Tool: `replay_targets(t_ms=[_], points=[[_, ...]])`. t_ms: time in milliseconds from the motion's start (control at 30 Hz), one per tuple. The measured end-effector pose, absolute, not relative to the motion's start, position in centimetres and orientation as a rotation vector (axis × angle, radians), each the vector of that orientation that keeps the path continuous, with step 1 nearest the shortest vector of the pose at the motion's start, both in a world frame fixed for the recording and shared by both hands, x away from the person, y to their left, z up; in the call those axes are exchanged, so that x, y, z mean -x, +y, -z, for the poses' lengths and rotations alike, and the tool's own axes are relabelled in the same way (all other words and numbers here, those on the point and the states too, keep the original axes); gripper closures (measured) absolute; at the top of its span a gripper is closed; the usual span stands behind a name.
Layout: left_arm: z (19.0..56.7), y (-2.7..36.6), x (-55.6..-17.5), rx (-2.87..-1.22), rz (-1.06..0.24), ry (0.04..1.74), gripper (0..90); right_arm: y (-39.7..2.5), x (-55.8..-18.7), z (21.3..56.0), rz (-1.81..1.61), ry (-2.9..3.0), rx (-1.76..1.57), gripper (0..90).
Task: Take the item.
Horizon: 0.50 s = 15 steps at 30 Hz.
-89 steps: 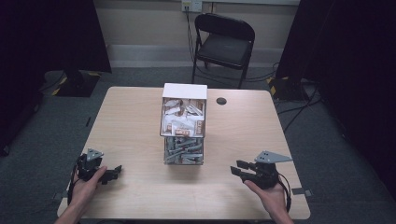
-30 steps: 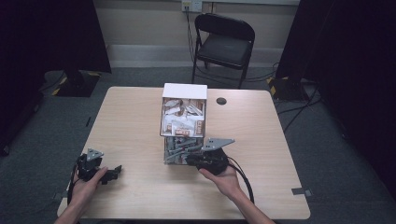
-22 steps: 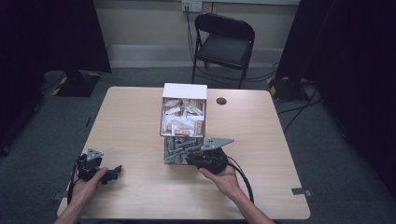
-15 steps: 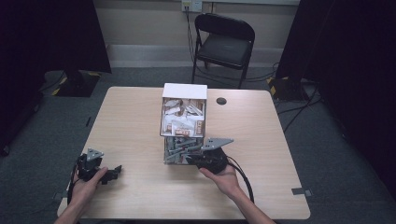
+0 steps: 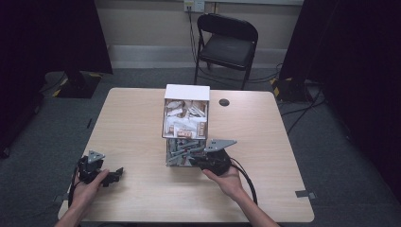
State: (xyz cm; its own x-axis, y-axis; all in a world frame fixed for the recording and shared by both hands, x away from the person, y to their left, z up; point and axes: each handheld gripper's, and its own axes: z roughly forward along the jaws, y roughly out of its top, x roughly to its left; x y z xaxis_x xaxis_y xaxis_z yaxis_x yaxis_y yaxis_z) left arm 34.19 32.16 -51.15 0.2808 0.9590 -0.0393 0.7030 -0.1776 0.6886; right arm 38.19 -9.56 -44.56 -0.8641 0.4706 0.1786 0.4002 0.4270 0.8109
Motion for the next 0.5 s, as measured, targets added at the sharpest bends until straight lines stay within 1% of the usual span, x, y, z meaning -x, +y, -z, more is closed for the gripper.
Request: replay_targets(t_ms=[500], points=[[51.15,32.17,-34.20,-1.954,-0.549,1.486,0.0,-9.84,-38.09,43.89,-1.462,2.568,-0.780,88.2]])
